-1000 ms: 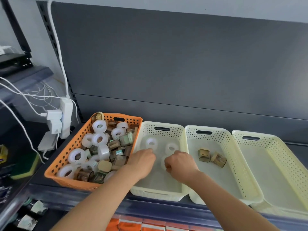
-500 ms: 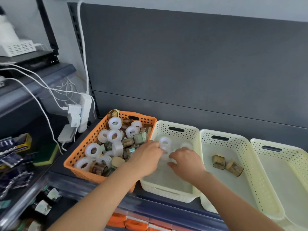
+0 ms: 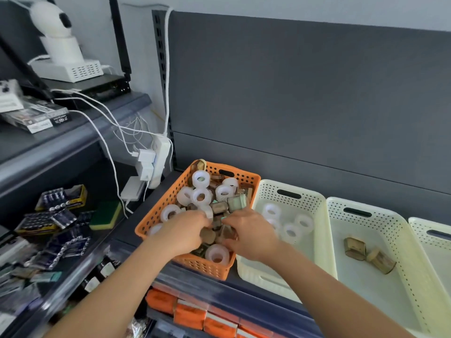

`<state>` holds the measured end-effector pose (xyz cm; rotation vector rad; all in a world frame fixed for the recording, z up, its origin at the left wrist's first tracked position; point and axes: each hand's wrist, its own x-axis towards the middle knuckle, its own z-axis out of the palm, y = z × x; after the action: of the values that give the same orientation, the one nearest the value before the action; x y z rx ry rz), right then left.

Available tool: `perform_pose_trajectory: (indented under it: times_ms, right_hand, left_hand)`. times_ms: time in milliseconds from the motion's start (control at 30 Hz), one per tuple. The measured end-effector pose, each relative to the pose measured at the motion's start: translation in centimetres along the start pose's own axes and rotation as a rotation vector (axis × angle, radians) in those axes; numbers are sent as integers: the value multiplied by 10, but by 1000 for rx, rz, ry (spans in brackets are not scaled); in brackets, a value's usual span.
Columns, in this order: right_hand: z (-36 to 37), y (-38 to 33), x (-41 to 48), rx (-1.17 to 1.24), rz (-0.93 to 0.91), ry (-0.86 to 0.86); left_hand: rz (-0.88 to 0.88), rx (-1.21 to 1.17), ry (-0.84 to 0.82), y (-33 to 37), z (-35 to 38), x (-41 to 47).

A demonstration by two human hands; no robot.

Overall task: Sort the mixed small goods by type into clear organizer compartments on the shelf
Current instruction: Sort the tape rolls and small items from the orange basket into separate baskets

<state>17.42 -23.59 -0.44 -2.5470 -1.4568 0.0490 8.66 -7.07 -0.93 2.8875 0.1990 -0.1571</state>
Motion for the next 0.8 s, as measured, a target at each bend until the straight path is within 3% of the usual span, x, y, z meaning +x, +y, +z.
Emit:
perform_pose_trajectory:
  times_ms: [233, 333, 433, 567, 700, 800]
  right_hand:
    - [12, -12, 14, -127, 135, -102]
    - [16, -9, 12, -35, 171, -24]
    - [13, -8, 8, 110, 211, 64]
    - [9, -11, -2, 295, 236, 154]
    - [4, -10, -15, 346, 250, 261]
    - [-2, -6, -24, 351, 296, 344]
  left_hand:
    - [71, 170, 82, 1, 10, 4]
    - [117, 143, 115, -10, 7, 7]
    - [174, 101, 47, -16, 5, 7]
    - [188, 184, 61, -13, 10, 10]
    - [248, 208, 72, -16, 10, 15]
    - [240, 64, 55, -19, 1, 12]
